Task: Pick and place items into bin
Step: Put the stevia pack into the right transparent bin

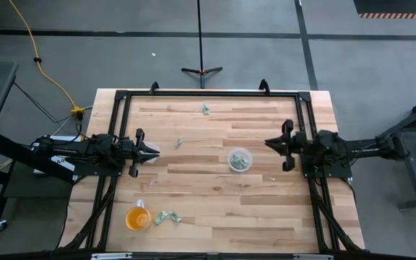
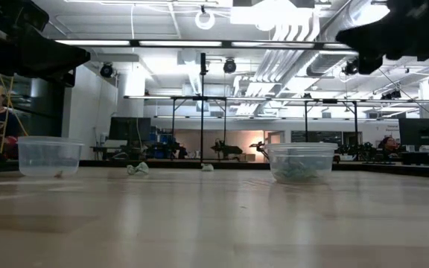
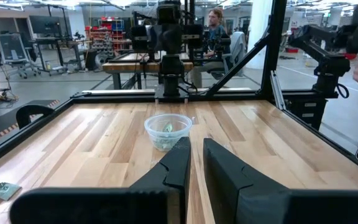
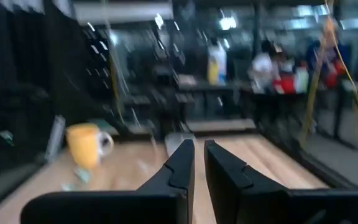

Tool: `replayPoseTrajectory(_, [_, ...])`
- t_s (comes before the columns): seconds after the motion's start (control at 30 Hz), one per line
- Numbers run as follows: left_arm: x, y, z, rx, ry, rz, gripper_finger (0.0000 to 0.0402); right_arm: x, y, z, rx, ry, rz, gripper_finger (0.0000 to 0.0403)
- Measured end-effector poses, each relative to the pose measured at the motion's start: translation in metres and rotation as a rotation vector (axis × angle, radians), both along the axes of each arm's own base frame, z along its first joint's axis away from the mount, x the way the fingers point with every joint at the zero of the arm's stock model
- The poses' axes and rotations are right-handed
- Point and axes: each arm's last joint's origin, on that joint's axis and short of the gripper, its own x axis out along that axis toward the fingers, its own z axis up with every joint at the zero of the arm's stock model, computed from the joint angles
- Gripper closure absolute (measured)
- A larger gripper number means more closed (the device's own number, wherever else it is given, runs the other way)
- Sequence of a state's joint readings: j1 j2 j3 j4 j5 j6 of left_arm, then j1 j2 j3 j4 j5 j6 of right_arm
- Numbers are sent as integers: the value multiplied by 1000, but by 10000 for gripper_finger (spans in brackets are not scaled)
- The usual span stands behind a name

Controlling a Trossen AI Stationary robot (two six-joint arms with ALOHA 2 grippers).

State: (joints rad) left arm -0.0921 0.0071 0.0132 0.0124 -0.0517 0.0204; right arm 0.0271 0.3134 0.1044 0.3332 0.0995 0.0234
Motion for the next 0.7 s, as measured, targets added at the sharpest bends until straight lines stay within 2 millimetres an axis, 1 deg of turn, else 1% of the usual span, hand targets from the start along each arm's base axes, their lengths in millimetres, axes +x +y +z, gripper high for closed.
replayPoseTrajectory(0.03, [0, 0, 0, 0, 0, 0, 321, -1, 1, -2, -10, -32, 12, 375])
replayPoseTrajectory(0.1, [0, 0, 0, 0, -1, 0, 321, -3, 2, -7, -34, -39, 21, 375])
replayPoseTrajectory(0.37, [0, 0, 0, 0, 0, 0, 321, -2, 2, -19, -66, 54, 41, 375])
replayPoseTrajectory(0.6, [0, 0, 0, 0, 0, 0, 321, -2, 3, -26, -34, 121, 59, 375])
replayPoseTrajectory(0.7, [0, 0, 0, 0, 0, 1, 321, -2, 3, -37, -13, 139, 66, 375])
